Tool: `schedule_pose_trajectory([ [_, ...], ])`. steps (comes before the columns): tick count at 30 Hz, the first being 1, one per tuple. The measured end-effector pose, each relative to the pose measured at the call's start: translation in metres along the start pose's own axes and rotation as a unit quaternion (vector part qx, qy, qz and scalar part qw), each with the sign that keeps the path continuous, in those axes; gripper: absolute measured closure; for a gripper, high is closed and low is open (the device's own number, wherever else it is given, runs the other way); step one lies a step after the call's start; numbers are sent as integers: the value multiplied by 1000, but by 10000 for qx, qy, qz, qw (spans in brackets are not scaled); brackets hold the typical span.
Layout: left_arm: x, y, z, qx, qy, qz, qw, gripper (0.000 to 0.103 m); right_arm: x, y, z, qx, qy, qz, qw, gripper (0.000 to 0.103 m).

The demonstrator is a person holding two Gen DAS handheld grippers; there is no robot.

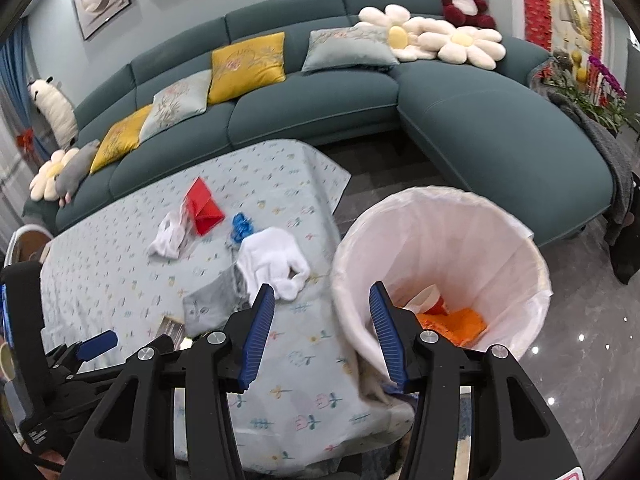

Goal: Collect trash
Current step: 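Move the left gripper to the black-and-gold box and grasp it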

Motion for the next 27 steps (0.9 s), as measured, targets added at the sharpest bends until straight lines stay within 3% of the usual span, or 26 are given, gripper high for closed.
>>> schedule_pose_trajectory([
  [10,-17,-21,17,-304,383,-401,9980,15,-17,-23,10,-281,85,-122,9995,54],
  [18,-2,-38,28,-529,525,-361,9966,15,-15,-32,13,-369,83,-154,9992,54],
  [21,-1,-45,20,-557,888,-387,9937,15,-10,-33,13,-371,42,-134,9992,54],
  [27,-5,-63,6,-780,1702,-670,9800,15,1,-40,11,-384,-37,-127,9992,54],
])
Point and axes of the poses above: each gripper's, at about its wrist camera, not at the fingertips, and y roughly against the way its jaws point, x to its right, z to its underside, the point moved 1 cm from there along -y, roughly the way its jaws point, and after that the axes turned 11 degrees about y, right-handed, at the moved point
